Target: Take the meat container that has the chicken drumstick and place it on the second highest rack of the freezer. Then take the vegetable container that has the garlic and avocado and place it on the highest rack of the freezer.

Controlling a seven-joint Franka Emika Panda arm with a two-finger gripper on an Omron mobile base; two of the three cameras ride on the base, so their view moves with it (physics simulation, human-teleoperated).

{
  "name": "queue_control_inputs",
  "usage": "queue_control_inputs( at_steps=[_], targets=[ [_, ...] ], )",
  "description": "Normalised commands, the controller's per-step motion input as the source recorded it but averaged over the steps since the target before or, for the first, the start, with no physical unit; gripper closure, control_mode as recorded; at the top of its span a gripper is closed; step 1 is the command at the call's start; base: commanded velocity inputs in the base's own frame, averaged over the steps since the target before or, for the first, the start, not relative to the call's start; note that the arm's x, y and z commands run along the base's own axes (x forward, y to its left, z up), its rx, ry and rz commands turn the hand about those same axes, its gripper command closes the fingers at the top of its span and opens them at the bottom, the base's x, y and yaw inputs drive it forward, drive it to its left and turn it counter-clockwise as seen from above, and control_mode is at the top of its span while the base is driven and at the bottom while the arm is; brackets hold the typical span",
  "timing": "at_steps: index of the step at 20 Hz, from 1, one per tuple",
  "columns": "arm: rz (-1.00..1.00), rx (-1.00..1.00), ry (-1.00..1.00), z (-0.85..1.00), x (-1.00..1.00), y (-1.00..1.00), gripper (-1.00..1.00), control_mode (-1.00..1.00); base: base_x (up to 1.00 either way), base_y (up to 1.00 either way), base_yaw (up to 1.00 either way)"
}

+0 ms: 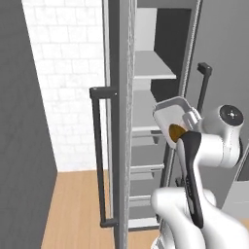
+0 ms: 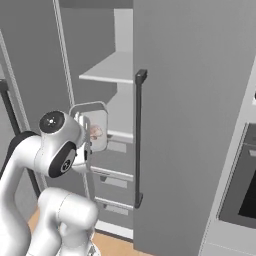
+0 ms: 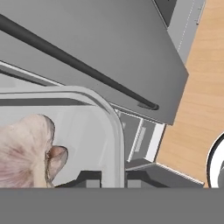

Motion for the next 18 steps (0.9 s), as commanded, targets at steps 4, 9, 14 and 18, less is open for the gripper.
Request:
queue_control_inputs(
  at_steps=[4,9,14,18],
  targets=[
    [0.00,0.00,0.00,0.00,0.00,0.00,1.00,1.00,0.41,0.00,0.29],
    [0.00,0.00,0.00,0.00,0.00,0.00,1.00,1.00,0.39,0.00,0.30],
    [0.00,0.00,0.00,0.00,0.00,0.00,1.00,1.00,0.25,-0.13,0.14],
    [0.00,0.00,0.00,0.00,0.00,0.00,1.00,1.00,0.04,-0.50,0.00]
  ],
)
